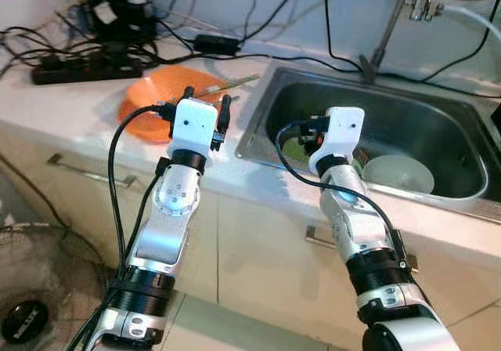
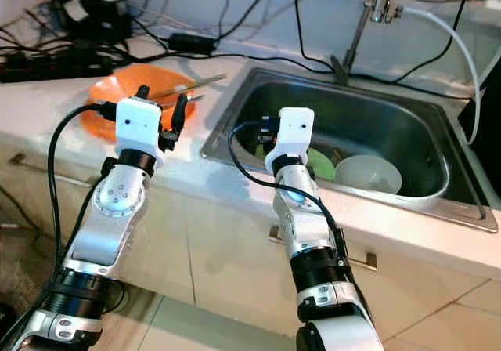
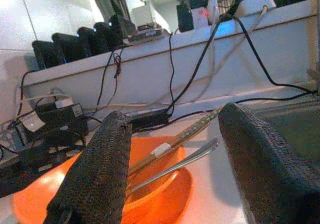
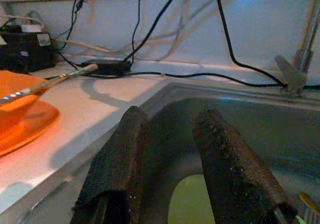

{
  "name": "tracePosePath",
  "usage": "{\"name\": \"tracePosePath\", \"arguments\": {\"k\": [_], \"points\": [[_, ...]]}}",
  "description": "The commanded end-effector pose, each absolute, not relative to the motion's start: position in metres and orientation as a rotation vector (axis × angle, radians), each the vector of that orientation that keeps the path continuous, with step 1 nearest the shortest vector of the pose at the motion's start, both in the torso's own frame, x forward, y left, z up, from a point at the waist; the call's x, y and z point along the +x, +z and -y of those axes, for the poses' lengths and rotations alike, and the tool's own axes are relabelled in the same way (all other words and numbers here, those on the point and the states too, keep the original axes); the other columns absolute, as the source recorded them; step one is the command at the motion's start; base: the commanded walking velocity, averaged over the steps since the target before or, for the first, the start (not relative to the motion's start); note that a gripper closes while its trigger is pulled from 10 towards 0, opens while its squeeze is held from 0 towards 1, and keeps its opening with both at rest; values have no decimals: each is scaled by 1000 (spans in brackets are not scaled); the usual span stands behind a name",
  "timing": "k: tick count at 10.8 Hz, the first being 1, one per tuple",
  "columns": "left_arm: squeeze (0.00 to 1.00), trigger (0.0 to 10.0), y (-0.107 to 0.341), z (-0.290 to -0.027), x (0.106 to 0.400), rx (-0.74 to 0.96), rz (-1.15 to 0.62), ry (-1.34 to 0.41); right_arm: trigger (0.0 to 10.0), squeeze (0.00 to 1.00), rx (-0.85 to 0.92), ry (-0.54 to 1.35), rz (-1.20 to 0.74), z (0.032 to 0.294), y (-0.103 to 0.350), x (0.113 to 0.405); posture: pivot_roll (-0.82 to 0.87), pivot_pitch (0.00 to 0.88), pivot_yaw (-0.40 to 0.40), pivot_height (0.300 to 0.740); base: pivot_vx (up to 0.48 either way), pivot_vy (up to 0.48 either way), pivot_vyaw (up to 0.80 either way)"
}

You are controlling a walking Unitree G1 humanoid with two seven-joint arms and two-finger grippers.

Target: Kitchen organization

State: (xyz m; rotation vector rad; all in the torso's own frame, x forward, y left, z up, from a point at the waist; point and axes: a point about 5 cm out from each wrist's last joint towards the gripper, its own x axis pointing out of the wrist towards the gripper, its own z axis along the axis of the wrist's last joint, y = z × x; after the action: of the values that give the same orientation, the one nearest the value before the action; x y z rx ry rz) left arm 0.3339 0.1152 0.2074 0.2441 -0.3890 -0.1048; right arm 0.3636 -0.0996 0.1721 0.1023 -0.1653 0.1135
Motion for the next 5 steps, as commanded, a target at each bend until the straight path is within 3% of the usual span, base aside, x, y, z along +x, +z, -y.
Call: {"name": "tracePosePath", "arguments": {"k": [1, 5], "points": [[0, 10000, 212, -113, 335, 250, 396, -116, 10000, 0, 105, 100, 175, 102, 175, 365, 144, 17, -53, 740, 255, 0, 0], [0, 10000, 213, -113, 335, 246, 399, -113, 10000, 0, 105, 100, 170, 102, 174, 365, 142, 28, -54, 740, 269, 0, 0]]}}
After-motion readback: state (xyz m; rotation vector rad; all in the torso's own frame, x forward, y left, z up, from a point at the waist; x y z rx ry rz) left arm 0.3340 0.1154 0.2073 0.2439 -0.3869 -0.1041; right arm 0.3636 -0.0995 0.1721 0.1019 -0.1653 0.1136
